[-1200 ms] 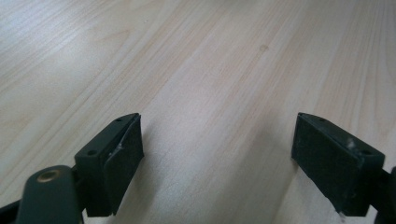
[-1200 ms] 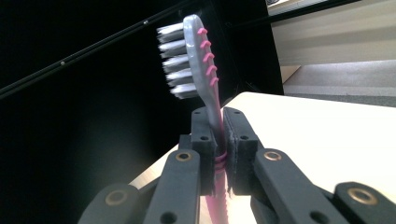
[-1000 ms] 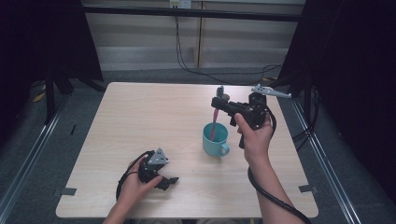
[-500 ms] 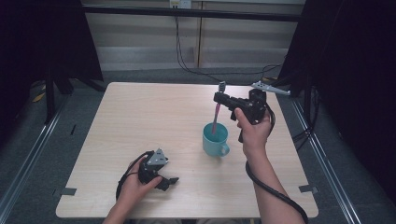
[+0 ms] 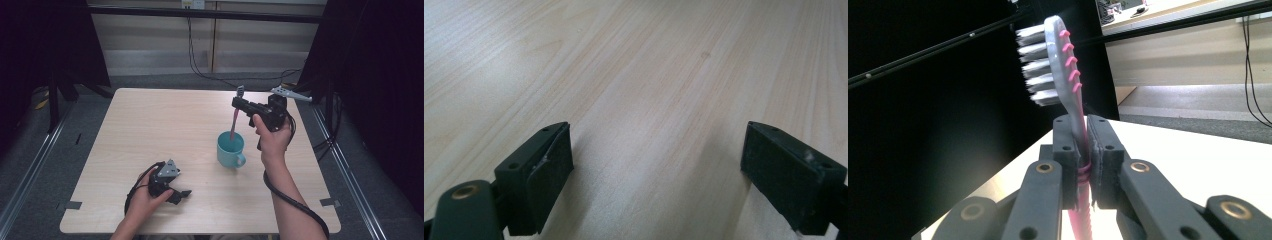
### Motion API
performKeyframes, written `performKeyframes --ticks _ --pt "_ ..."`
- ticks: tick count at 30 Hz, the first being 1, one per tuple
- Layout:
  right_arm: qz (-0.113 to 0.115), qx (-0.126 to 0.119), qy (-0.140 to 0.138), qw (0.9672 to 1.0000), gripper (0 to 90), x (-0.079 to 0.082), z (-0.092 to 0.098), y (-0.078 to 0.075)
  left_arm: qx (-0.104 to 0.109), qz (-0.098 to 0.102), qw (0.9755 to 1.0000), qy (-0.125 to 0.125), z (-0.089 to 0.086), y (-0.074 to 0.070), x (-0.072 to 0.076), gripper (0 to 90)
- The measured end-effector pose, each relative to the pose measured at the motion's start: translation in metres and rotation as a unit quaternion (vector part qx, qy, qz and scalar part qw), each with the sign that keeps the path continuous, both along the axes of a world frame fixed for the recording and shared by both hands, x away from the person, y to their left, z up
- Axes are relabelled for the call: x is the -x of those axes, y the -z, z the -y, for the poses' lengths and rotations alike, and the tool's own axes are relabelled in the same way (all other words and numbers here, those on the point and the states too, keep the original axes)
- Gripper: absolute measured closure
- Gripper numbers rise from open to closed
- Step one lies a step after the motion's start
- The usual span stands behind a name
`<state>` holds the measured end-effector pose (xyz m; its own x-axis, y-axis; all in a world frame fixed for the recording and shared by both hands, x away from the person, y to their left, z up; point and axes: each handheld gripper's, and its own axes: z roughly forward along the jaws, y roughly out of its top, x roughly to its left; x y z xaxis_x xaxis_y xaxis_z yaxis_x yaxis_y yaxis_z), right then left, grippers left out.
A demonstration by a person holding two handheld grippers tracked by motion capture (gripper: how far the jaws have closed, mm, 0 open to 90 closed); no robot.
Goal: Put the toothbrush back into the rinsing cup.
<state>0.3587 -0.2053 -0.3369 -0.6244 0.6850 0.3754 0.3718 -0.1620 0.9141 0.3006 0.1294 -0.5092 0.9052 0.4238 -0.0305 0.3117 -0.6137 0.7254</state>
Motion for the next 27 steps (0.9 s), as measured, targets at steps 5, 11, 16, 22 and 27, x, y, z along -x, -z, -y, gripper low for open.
performKeyframes --ticks 5,11,16,22,27 --pt "0.0 0.001 0.004 1.0 83.5 -0.001 0.002 0.003 0.0 0.0 1.0 0.0 0.0 0.0 0.0 12.9" --pt "0.002 0.003 0.008 1.0 83.5 -0.004 0.002 0.006 0.002 0.001 1.0 -0.002 0.0 0.0 0.0 12.9" --pt "-0.001 0.01 0.009 0.9999 83.5 -0.008 -0.001 0.014 0.001 0.001 1.0 -0.002 0.0 0.0 0.0 12.9" --pt "-0.006 0.014 0.008 0.9998 83.5 -0.01 -0.002 0.024 0.004 0.0 1.0 -0.001 0.0 0.001 0.0 12.9" --pt "-0.008 0.015 0.012 0.9998 83.5 -0.009 0.001 0.031 0.004 -0.001 1.0 -0.001 0.0 0.001 0.0 12.8"
